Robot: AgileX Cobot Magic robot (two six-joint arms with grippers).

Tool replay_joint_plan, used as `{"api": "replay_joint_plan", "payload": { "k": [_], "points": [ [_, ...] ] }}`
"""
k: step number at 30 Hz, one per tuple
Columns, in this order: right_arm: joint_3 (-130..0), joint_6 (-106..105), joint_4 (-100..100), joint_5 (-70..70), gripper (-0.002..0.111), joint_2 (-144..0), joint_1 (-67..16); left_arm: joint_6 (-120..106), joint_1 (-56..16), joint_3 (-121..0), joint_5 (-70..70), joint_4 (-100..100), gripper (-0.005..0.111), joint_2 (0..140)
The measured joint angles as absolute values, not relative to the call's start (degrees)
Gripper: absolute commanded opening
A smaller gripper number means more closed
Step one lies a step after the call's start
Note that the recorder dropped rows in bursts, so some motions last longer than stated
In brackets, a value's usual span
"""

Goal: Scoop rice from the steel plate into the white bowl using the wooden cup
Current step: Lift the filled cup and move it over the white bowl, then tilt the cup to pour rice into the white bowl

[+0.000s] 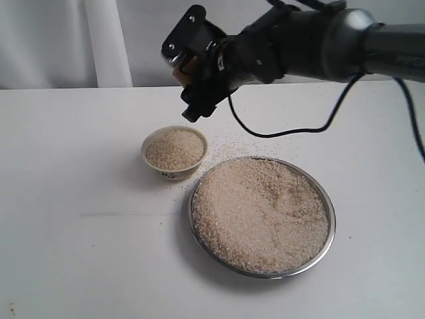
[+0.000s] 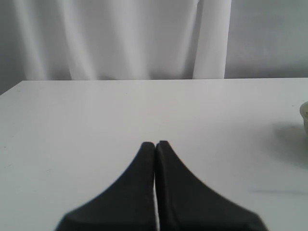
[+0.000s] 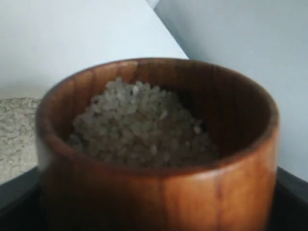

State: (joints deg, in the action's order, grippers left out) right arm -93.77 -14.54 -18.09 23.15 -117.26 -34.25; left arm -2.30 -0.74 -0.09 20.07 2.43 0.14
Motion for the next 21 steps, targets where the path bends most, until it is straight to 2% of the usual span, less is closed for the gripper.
{"api": "replay_joint_plan", "payload": {
  "k": [12, 21],
  "points": [
    [-112.75, -14.77, -34.99, 41.8, 0.0, -132.96, -40.27, -2.3, -0.74, -0.09, 20.07, 2.43, 0.0, 0.14],
    [-114.4, -17.38, -45.18, 50.87, 0.0, -136.81, -43.94, -2.3, -0.74, -0.09, 20.07, 2.43, 0.0, 0.14]
  ]
}}
